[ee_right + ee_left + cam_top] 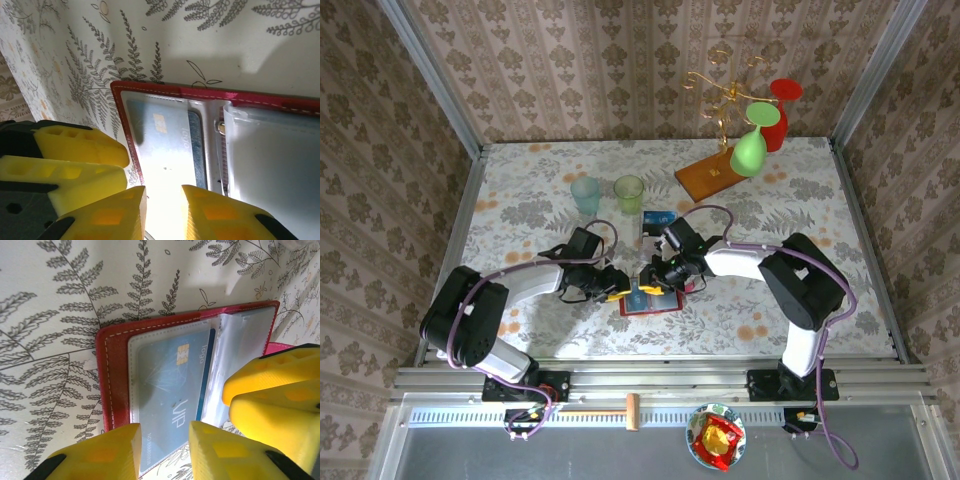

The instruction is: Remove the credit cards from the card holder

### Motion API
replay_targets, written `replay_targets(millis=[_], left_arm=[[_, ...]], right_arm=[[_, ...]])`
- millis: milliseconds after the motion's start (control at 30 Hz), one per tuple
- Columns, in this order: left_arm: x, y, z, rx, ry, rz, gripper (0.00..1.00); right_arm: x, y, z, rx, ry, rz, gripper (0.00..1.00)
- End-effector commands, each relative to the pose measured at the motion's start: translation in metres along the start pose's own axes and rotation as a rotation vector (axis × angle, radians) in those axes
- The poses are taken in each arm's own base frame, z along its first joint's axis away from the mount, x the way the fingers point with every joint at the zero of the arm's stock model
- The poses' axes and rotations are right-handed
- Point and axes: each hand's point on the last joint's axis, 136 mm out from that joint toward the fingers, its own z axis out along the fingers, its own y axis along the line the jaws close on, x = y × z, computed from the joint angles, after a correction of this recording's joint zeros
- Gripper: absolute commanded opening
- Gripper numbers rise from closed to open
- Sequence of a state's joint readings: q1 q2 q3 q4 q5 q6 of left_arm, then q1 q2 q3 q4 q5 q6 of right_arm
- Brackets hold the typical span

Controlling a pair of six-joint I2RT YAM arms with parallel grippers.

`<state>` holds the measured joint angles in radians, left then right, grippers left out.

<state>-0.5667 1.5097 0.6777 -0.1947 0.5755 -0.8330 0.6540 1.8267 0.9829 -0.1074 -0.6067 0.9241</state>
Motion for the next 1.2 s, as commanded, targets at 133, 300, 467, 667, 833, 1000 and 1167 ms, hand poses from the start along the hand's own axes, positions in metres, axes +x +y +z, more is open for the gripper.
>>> replay_targets(millis=[133, 300, 467, 667, 833, 1000, 1167], left_arm=[[0.004, 0.01, 0.002, -0.018, 0.015, 0.007, 0.32], [0.006, 0.012, 0.002, -0.022, 0.018, 0.001, 0.32], [0.006, 0.014, 0.003, -0.024, 0.022, -0.004, 0.32], [0.007, 0.016, 0.003, -0.029, 0.025, -0.008, 0.32], [0.008, 0.018, 0.004, -0.032, 0.029, -0.012, 0.32], [0.008, 0.019, 0.005, -0.035, 0.03, -0.013, 0.32], [0.009, 0.021, 0.006, -0.036, 0.035, -0.016, 0.32]], right_arm=[[0.003, 0.002, 0.01, -0.009, 0.034, 0.009, 0.28], [0.003, 0.002, 0.012, -0.008, 0.039, 0.008, 0.28], [0.004, -0.005, 0.012, 0.033, 0.04, 0.003, 0.29], [0.005, -0.014, 0.009, 0.112, 0.033, -0.02, 0.31], [0.006, -0.017, 0.005, 0.164, 0.024, -0.048, 0.31], [0.002, -0.003, -0.003, 0.133, -0.01, -0.079, 0.31], [0.003, 0.015, -0.002, 0.038, 0.001, -0.084, 0.3]])
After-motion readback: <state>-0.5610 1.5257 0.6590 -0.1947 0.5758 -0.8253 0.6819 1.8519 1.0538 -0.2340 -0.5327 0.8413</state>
